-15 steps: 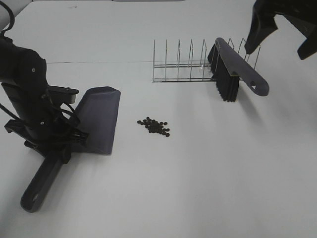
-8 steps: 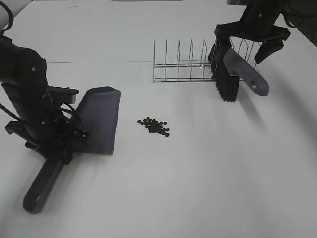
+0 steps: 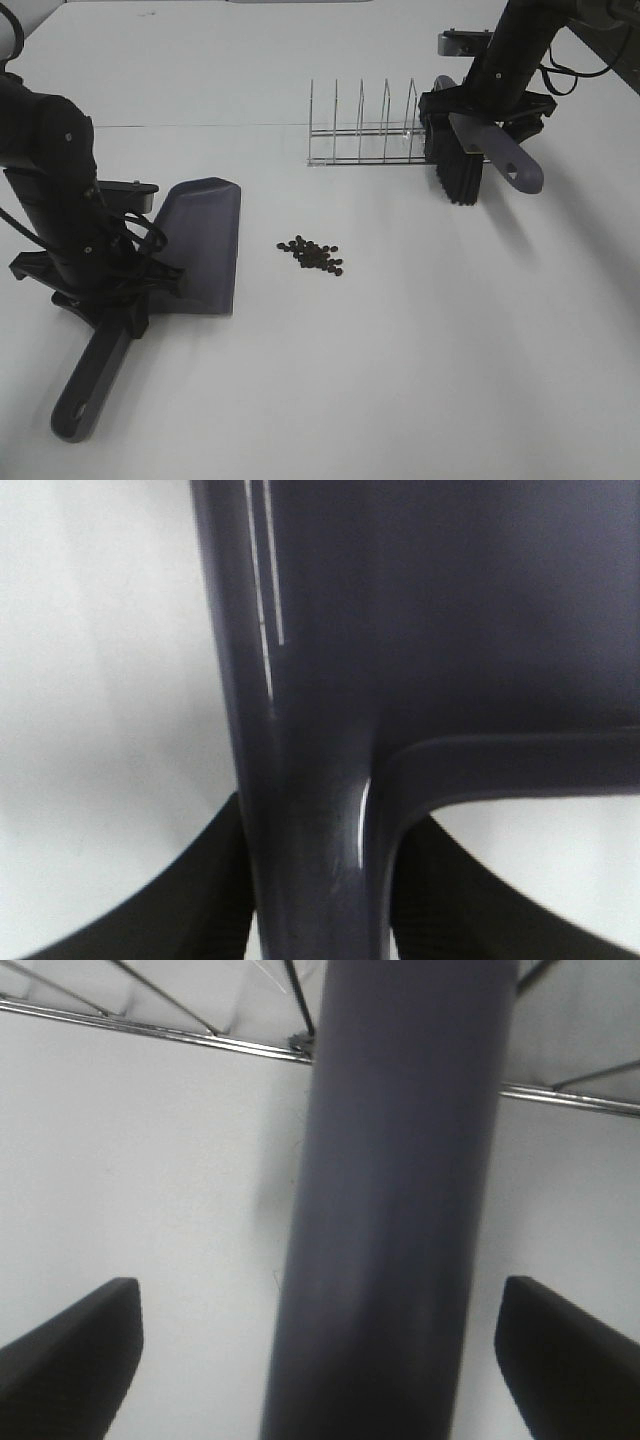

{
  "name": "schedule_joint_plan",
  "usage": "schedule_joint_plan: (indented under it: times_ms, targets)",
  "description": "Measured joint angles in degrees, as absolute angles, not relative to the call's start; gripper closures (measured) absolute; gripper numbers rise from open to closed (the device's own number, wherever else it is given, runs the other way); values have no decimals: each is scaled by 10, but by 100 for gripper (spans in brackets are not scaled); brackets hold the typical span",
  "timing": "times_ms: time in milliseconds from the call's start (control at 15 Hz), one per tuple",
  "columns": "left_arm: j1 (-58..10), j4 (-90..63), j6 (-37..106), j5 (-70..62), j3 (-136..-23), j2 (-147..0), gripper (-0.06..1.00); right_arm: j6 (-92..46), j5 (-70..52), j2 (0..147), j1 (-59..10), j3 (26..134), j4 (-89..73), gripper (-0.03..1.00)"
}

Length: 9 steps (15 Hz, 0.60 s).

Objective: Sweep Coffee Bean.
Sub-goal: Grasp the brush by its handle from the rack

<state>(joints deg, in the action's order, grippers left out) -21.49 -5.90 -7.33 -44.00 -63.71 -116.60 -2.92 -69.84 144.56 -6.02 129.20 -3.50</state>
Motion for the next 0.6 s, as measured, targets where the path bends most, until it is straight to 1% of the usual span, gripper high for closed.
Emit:
schedule_joint_plan:
  times_ms: [133, 200, 267, 333, 467, 600]
  targets:
    - [-215, -60, -73, -440, -637, -1166, 62, -33, -698, 1446, -60, 1292, -35, 19]
    - [-215, -60, -73, -440, -637, -1166, 62, -34, -698, 1446, -60, 1292, -35, 23]
    - [-215, -61, -73, -440, -637, -1166, 62, -34, -698, 1446, -60, 1292, -35, 29]
    - [-215, -62, -73, -440, -637, -1166, 62, -34, -698, 1446, -60, 1292, -35, 39]
    - [-215, -62, -73, -440, -637, -1166, 62, -22, -698, 1446, -60, 1292, -36, 68]
    - [-215, -63, -73, -440, -637, -1166, 62, -18, -698, 1446, -56, 1292, -31, 70]
